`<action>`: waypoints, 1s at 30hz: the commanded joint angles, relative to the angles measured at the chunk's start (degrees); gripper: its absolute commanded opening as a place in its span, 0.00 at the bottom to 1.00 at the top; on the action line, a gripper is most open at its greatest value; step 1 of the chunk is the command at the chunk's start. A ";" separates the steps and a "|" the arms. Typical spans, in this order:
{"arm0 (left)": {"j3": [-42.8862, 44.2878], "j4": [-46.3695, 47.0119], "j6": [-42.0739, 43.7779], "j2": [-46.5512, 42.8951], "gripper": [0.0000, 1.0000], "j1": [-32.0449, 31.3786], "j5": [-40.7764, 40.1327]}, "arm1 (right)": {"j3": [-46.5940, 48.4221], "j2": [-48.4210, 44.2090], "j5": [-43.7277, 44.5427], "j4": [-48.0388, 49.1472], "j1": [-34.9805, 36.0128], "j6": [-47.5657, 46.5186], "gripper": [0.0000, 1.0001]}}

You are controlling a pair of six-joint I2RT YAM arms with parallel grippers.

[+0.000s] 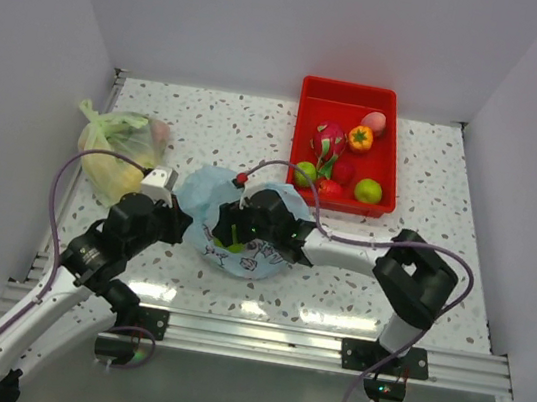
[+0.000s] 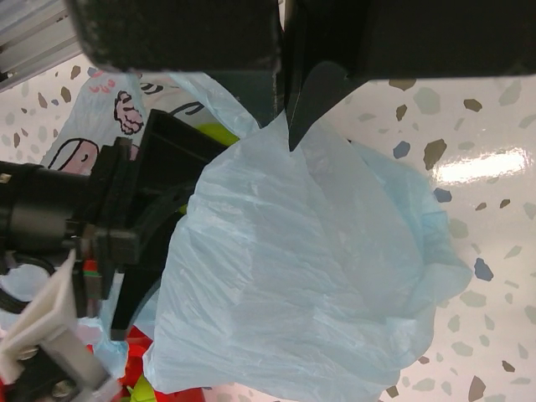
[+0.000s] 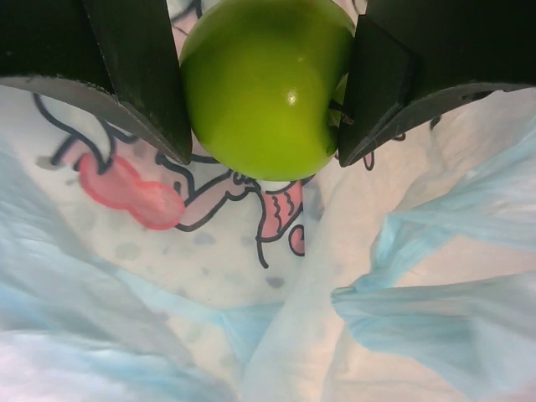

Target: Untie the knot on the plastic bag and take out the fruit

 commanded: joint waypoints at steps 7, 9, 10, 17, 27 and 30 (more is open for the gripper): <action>-0.16 1.52 -0.29 1.11 0.00 0.20 0.66 | -2.32 -15.09 10.63 -6.91 -0.02 -6.01 0.08; -0.16 1.52 -0.11 1.21 0.00 0.20 0.75 | -2.24 -18.41 11.86 -8.06 -0.11 -6.89 0.08; -0.16 1.69 -0.11 1.12 0.00 0.20 0.83 | -2.15 -19.48 12.39 -8.50 -0.11 -7.15 0.08; -0.42 1.78 -0.20 0.77 0.00 0.20 1.10 | 8.64 -28.19 15.99 -18.77 -5.63 -14.44 0.08; -0.51 1.96 -0.38 -0.64 0.00 0.20 0.75 | 12.70 -22.58 19.60 -21.42 -32.87 -12.08 0.14; -0.69 2.04 -0.38 -1.16 0.00 0.20 0.75 | 15.59 -16.08 19.51 -20.72 -38.41 -9.71 0.16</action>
